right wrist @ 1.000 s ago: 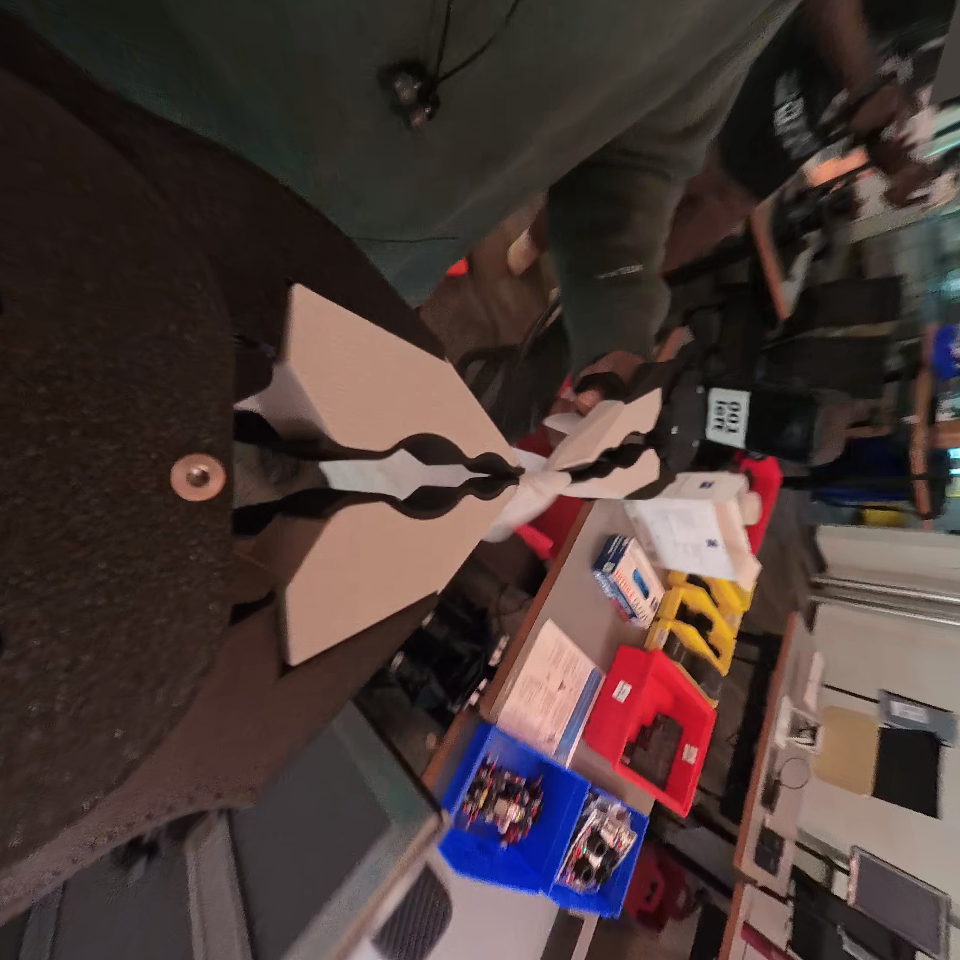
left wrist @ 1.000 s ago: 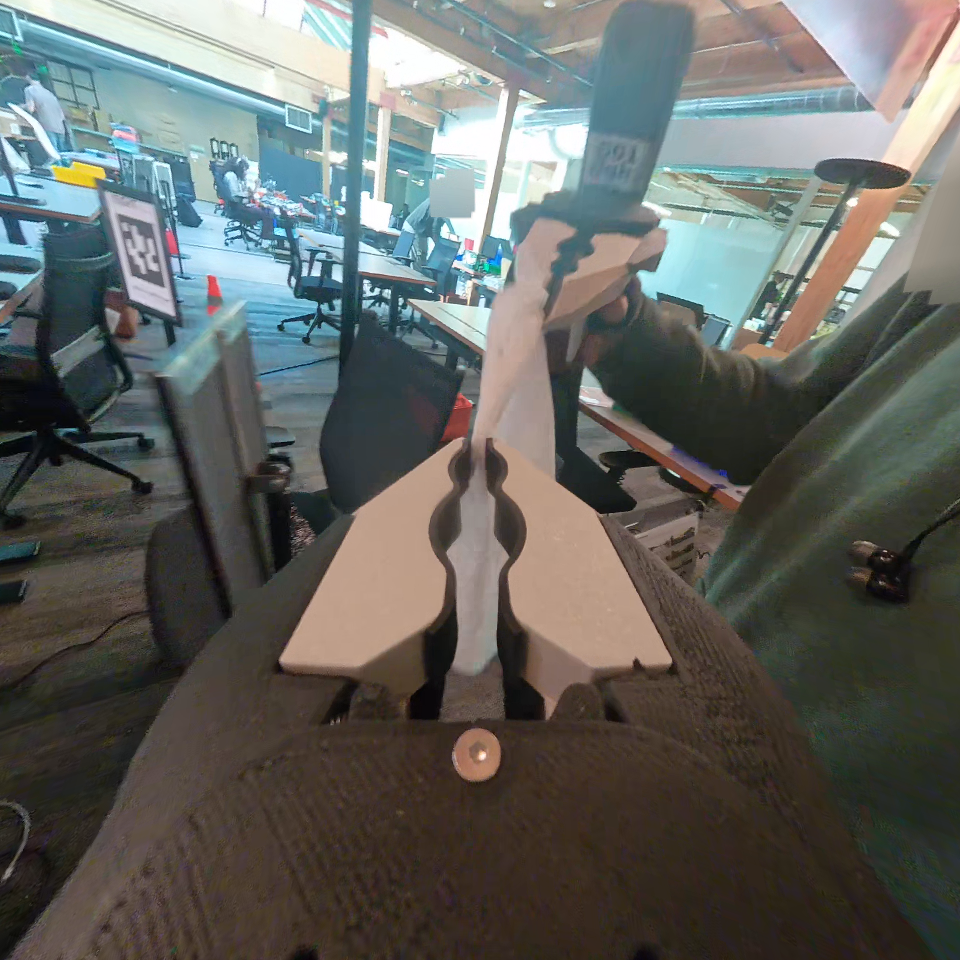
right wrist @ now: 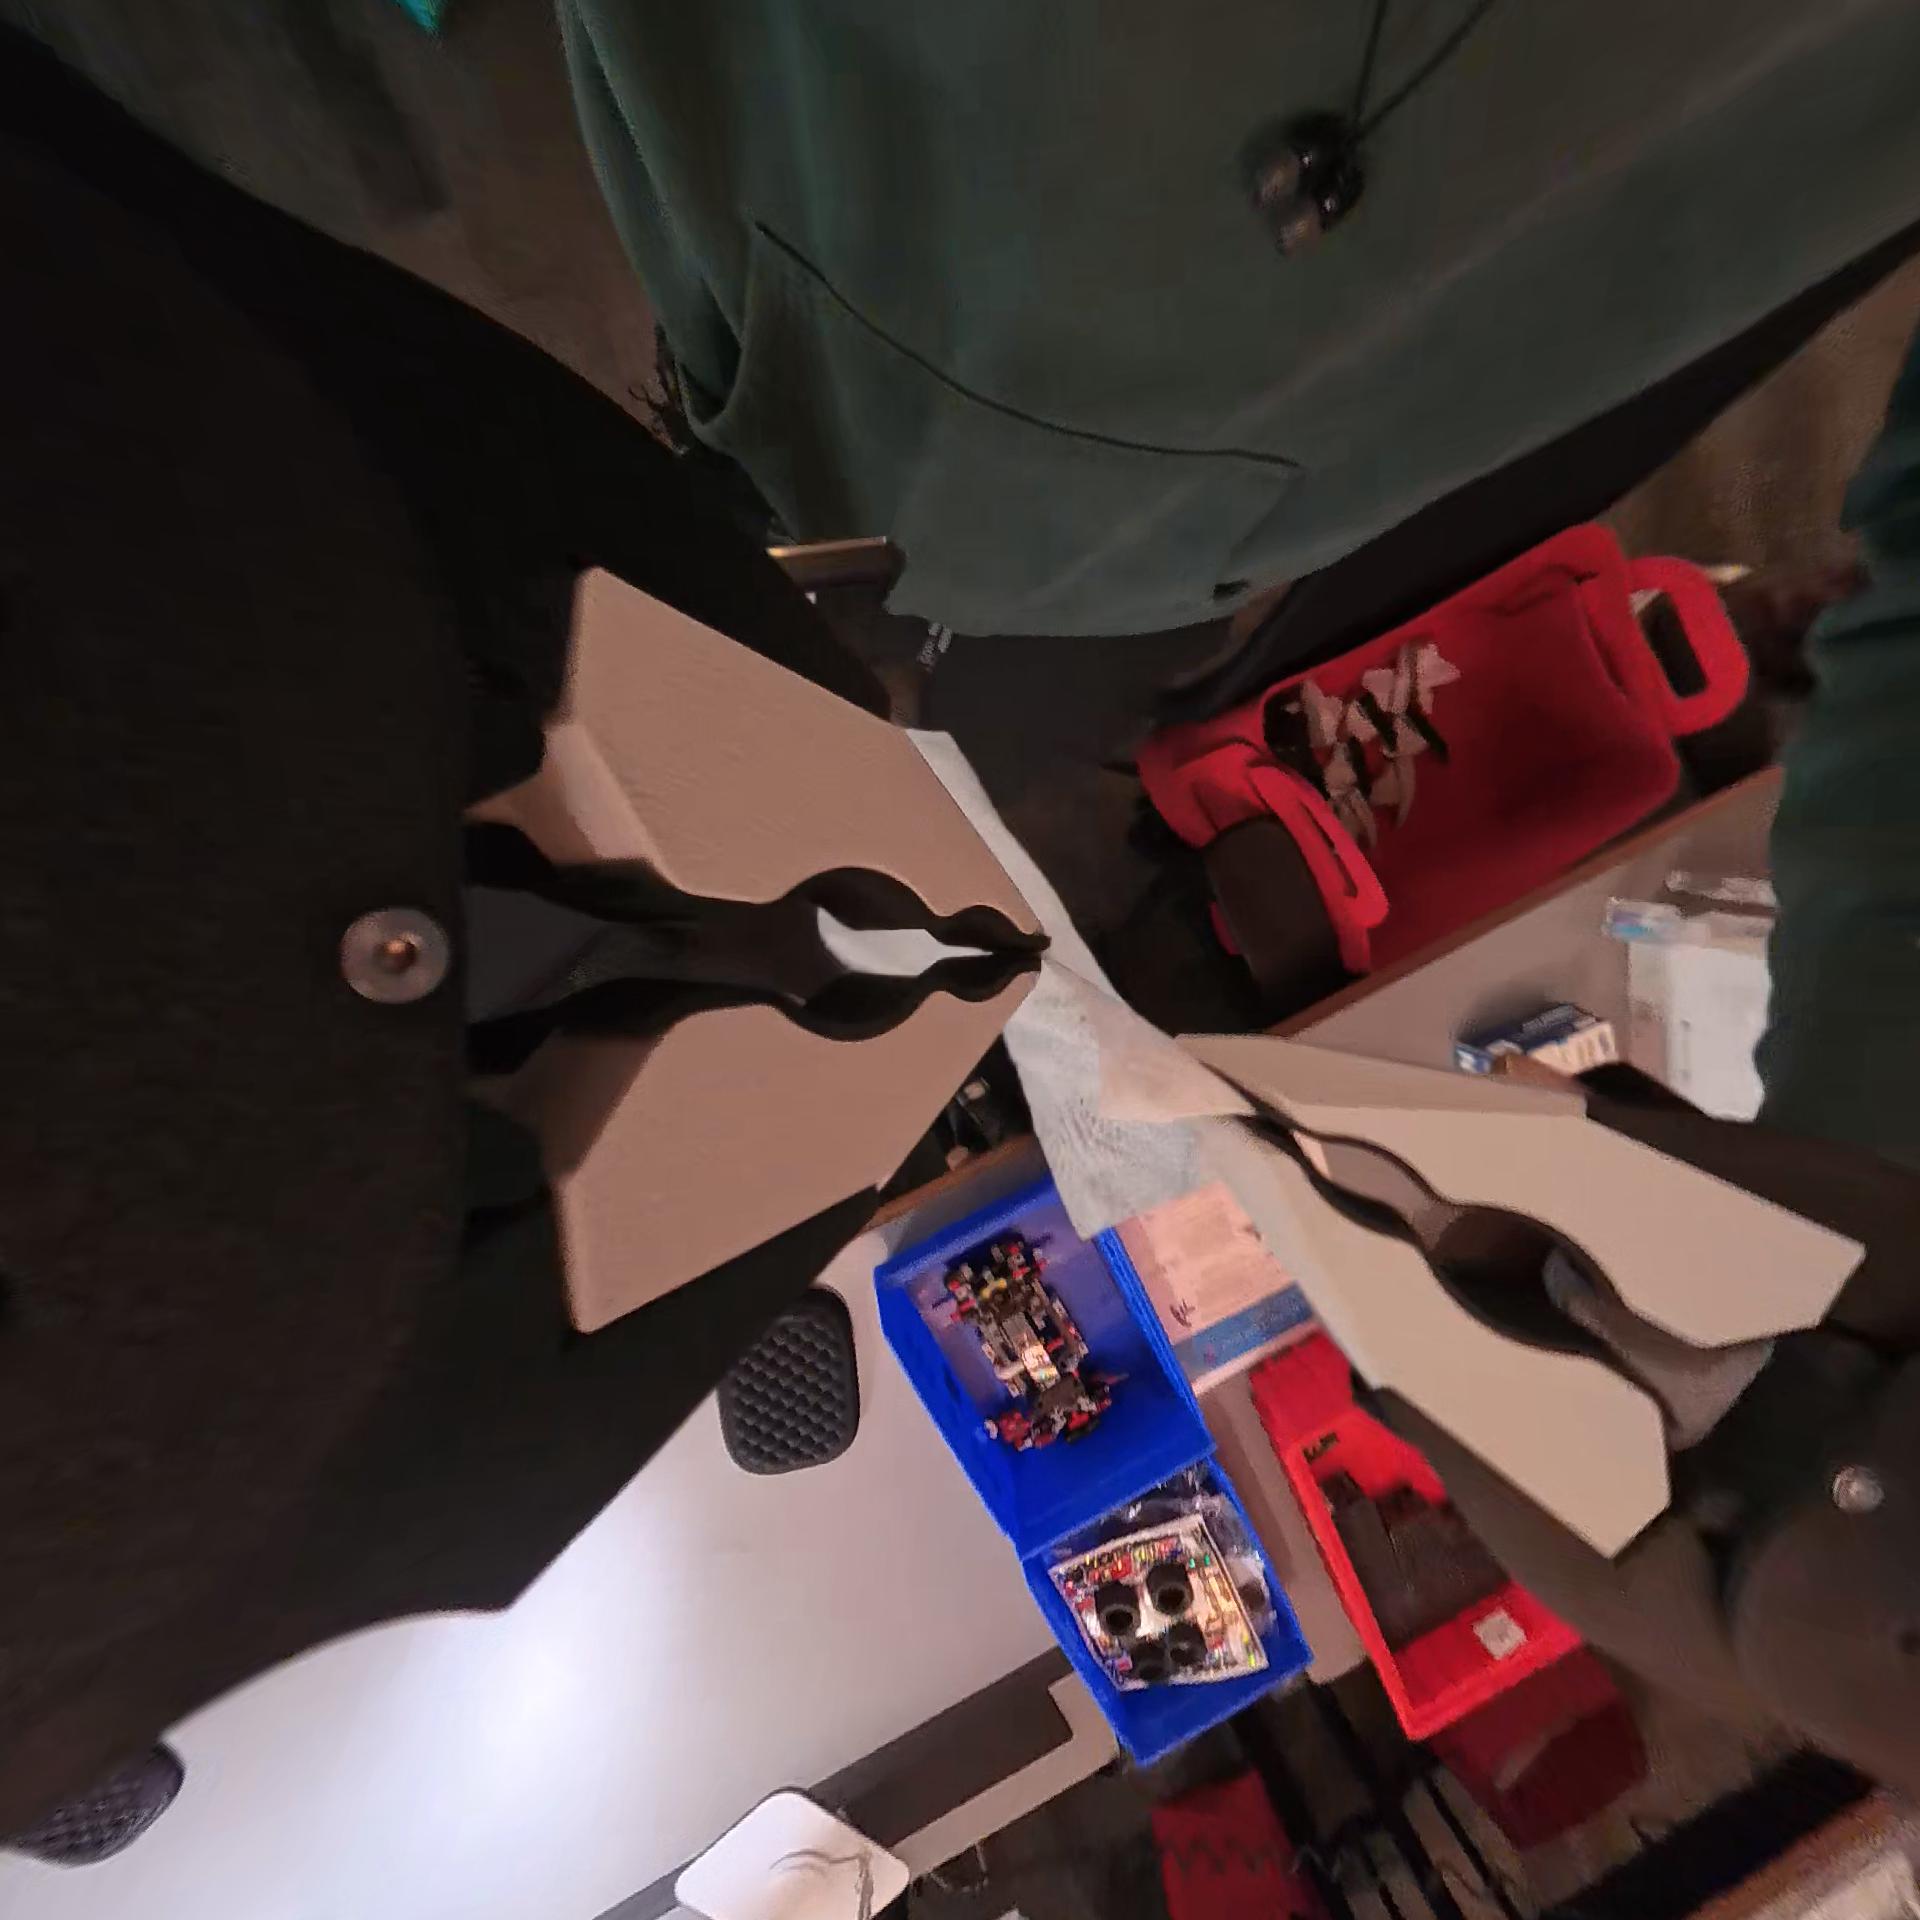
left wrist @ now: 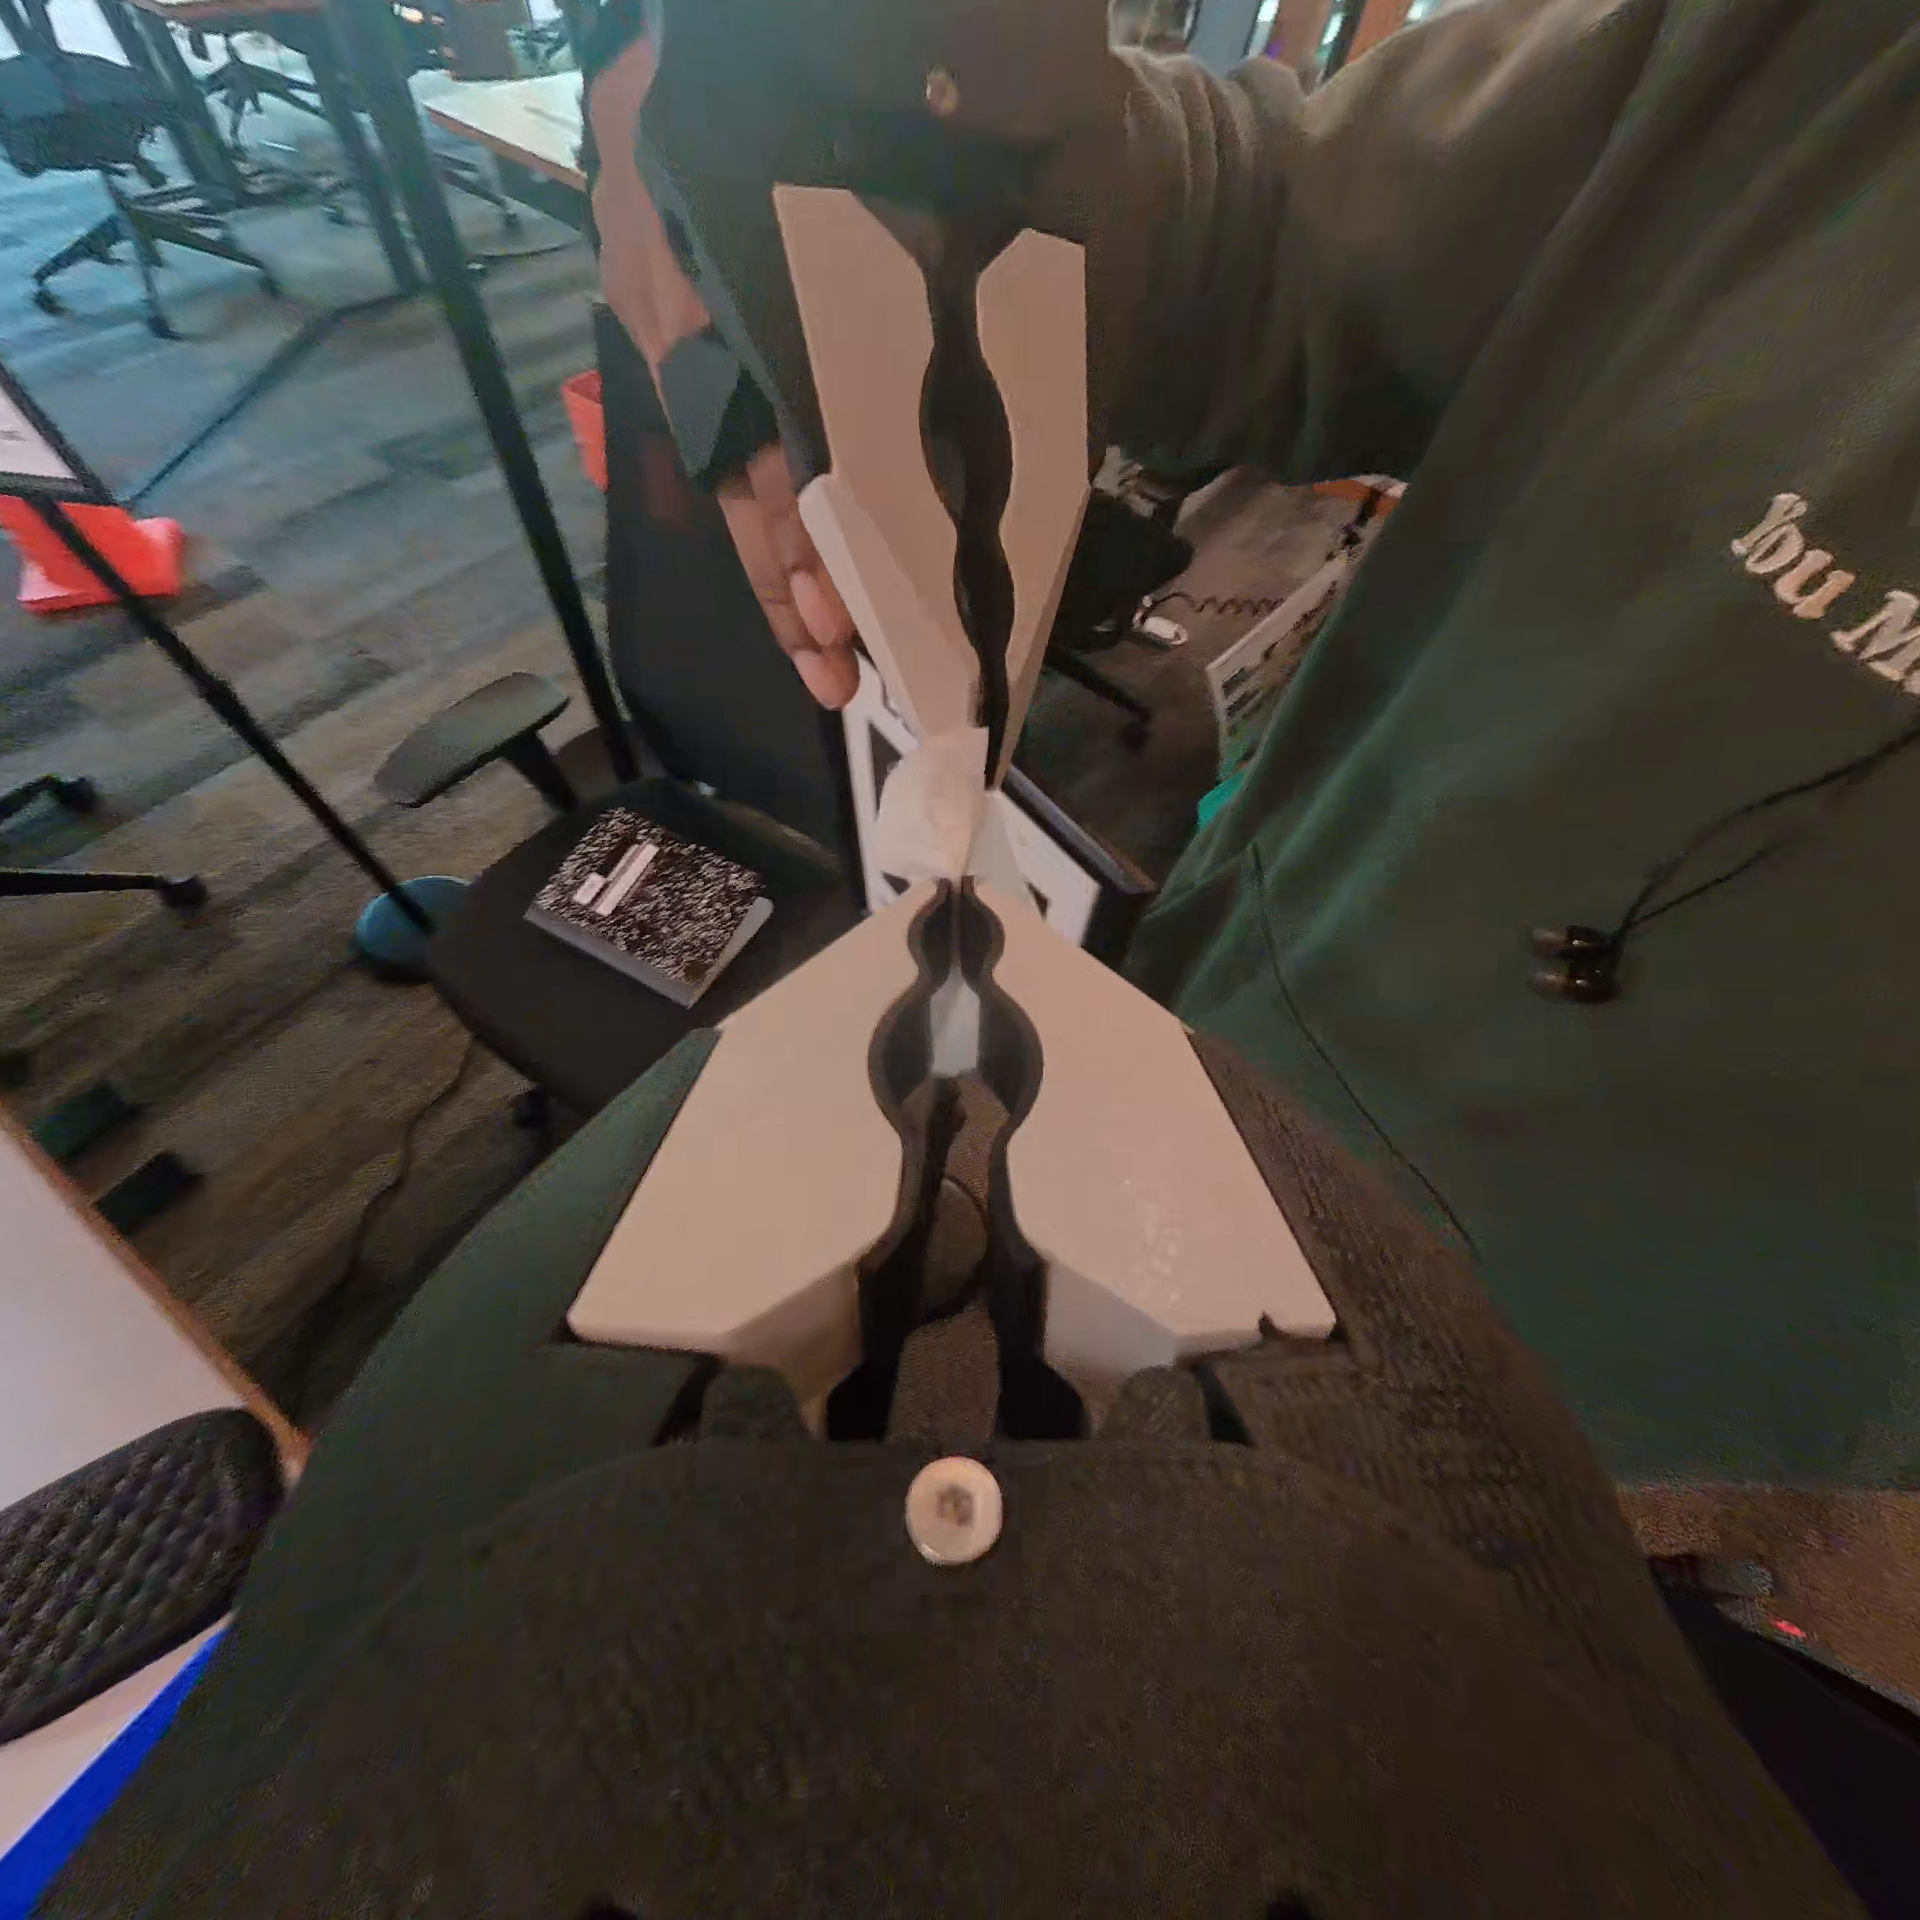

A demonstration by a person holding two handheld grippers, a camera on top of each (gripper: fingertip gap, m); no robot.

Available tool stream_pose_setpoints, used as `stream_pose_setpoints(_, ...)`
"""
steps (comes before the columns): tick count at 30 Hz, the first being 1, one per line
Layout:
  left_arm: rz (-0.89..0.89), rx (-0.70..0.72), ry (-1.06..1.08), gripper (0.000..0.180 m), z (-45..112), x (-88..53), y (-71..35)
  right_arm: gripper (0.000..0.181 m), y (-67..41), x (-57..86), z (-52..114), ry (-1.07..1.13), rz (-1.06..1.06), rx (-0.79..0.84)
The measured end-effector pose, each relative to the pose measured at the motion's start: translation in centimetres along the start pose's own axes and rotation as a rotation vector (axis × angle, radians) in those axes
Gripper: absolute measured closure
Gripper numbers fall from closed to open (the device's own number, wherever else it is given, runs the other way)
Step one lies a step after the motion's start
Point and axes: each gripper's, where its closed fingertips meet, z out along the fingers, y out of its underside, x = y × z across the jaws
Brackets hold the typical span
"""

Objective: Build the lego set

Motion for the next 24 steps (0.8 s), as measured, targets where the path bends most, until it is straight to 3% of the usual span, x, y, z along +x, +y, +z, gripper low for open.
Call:
stream_pose_setpoints(1,0.008,-0.019,-0.011,0.18,0.0,-0.6,-0.1,0.181,0.3,0.6,-0.4,0.012,0.008,0.023)
stream_pose_setpoints(4,0.021,-0.077,-0.02,0.18,-0.5,-2.6,-0.5,0.177,1.3,2.1,-1.9,0.019,0.048,0.065)
stream_pose_setpoints(6,0.04,-0.096,-0.013,0.18,-0.8,-4.3,-0.9,0.159,1.9,3.7,-2.3,0.058,0.099,0.112)
stream_pose_setpoints(13,0.117,-0.1,0.151,0.18,-1.3,-11.0,-0.4,0.18,7.8,9.5,2.7,0.143,0.372,0.171)
stream_pose_setpoints(20,0.215,-0.03,0.396,0.18,-4.1,-17.5,2.5,0.18,12.4,15.2,3.6,0.295,0.609,0.146)
stream_pose_setpoints(24,0.26,-0.02,0.546,0.18,-5.9,-19.5,3.5,0.13,12.5,20.1,3.4,0.382,0.586,0.075)
